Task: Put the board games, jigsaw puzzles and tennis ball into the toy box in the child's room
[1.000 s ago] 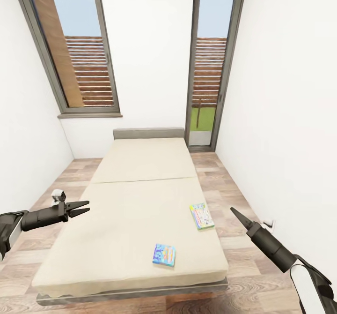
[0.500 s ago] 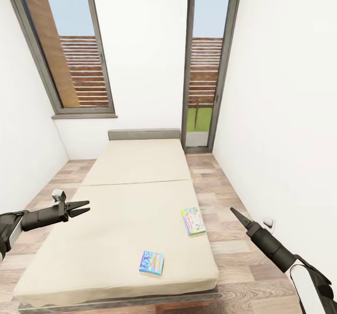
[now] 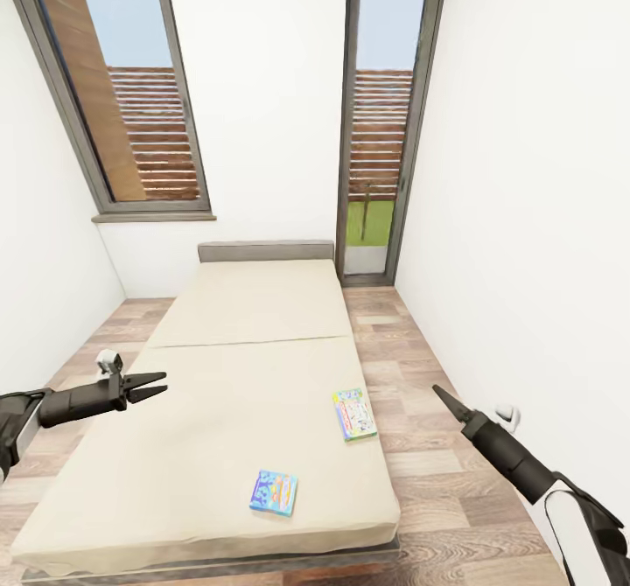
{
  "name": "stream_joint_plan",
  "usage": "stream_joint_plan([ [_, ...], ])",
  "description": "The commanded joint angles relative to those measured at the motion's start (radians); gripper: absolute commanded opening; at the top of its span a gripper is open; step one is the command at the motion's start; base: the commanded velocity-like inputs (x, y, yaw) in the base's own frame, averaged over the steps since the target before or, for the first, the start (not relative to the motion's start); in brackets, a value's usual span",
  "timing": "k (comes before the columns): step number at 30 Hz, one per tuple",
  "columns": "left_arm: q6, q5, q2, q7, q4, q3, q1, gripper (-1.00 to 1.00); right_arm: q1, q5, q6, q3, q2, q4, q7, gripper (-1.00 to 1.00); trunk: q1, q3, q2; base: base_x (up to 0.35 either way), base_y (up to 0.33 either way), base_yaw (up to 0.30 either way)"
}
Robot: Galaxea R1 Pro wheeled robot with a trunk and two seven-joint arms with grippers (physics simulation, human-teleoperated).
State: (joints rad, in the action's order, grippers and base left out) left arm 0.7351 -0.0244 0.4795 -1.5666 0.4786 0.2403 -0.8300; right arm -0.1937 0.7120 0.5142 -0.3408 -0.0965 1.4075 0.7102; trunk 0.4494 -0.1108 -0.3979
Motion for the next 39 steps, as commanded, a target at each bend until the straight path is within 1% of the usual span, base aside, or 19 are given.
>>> stream_joint_plan([
  [1, 0.01, 0.002, -0.005, -0.004, -0.001, -0.001, 0.001, 1.0, -0.001, 0.001, 0.002, -0.001, 0.006, -0.003, -0.005, 1.0, 0.001, -0.002, -0.002, 0.0, 0.0, 0.0],
  [5, 0.01, 0.006, -0.026, -0.004, -0.005, -0.007, 0.007, 1.0, -0.001, -0.022, -0.02, -0.001, 0.026, -0.025, -0.028, 1.0, 0.001, -0.002, -0.002, 0.0, 0.0, 0.0],
  [7, 0.01, 0.007, -0.031, -0.004, -0.005, -0.009, 0.008, 1.0, -0.001, -0.034, -0.032, -0.001, 0.03, -0.036, -0.039, 1.0, 0.001, -0.002, -0.002, 0.0, 0.0, 0.0],
  [18, 0.01, 0.014, -0.037, -0.004, -0.006, -0.016, 0.009, 1.0, -0.001, -0.097, -0.094, 0.0, 0.037, -0.047, -0.1, 1.0, 0.001, -0.002, -0.002, 0.0, 0.0, 0.0],
  [21, 0.009, 0.016, -0.039, -0.003, -0.006, -0.019, 0.009, 1.0, -0.001, -0.114, -0.111, 0.013, 0.037, -0.048, -0.117, 1.0, 0.001, -0.002, -0.002, 0.0, 0.0, 0.0],
  [30, 0.009, 0.016, -0.047, 0.048, -0.007, -0.018, 0.009, 1.0, -0.002, -0.164, -0.161, 0.064, 0.035, -0.057, -0.168, 1.0, 0.001, -0.002, -0.002, 0.0, 0.0, 0.0],
  [33, 0.009, 0.016, -0.051, 0.064, -0.007, -0.017, 0.009, 1.0, -0.001, -0.165, -0.177, 0.081, 0.034, -0.057, -0.184, 1.0, 0.001, -0.002, -0.002, 0.0, 0.0, 0.0],
  [38, 0.008, 0.015, -0.058, 0.092, -0.007, -0.017, 0.009, 1.0, -0.002, -0.165, -0.176, 0.109, 0.034, -0.058, -0.212, 1.0, 0.001, -0.002, -0.002, 0.0, 0.0, 0.0],
  [39, 0.008, 0.015, -0.06, 0.26, -0.007, -0.016, 0.009, 1.0, -0.002, -0.166, -0.177, 0.166, 0.034, -0.058, -0.574, 1.0, 0.001, -0.002, -0.002, 0.0, 0.0, 0.0],
])
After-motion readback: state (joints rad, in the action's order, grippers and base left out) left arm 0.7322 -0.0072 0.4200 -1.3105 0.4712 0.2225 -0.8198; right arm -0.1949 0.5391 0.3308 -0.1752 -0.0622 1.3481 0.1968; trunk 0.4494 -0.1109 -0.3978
